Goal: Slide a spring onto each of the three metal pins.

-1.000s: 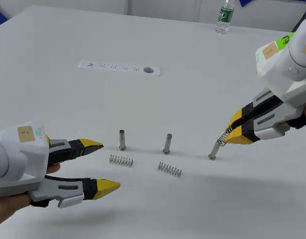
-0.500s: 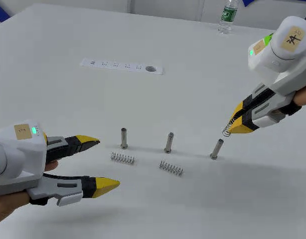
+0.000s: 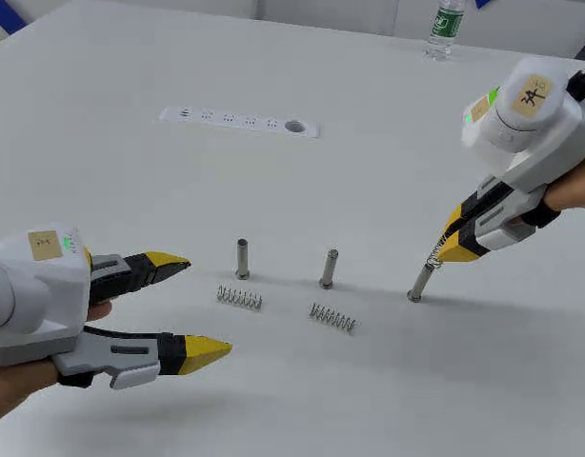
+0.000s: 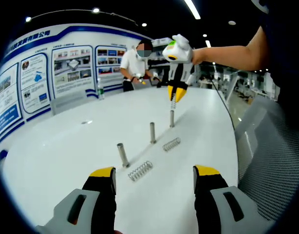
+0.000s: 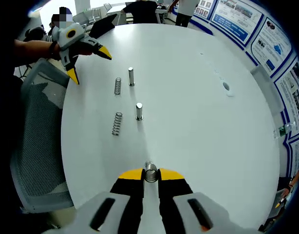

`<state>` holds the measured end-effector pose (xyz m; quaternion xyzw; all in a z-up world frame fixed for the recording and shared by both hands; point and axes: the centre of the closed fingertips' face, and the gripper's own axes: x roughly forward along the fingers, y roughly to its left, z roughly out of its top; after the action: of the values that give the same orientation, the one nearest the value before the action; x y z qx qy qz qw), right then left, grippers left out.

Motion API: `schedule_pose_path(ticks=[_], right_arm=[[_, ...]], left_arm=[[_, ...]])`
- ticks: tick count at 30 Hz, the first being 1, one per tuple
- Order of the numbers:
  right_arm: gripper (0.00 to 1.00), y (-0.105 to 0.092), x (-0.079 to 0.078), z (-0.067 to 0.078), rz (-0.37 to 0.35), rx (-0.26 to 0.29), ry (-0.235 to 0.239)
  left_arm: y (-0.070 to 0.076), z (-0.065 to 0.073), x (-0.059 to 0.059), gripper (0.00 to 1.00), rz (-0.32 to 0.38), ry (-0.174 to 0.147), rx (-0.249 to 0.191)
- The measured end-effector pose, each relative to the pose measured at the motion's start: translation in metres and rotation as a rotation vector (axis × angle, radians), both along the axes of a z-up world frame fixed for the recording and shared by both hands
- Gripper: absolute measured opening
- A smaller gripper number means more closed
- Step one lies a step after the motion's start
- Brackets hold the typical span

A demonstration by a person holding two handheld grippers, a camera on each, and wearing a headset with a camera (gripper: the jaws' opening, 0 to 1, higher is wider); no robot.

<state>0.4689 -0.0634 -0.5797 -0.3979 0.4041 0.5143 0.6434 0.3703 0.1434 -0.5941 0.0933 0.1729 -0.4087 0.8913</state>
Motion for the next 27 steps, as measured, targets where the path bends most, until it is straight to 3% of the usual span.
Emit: schedule_pose_path(ticks=[16, 27], right_arm=[[0.12, 0.002, 0.001, -0.014, -0.013, -0.008, 0.024], [0.12, 0.003, 0.002, -0.037, -0.025, -0.032, 0.029]], left_arm=[[-0.001, -0.001, 0.000, 0.64, 0.002, 0.002, 0.007], [-0.001, -0.003, -0.001, 0.64, -0.003, 0.004, 0.016]])
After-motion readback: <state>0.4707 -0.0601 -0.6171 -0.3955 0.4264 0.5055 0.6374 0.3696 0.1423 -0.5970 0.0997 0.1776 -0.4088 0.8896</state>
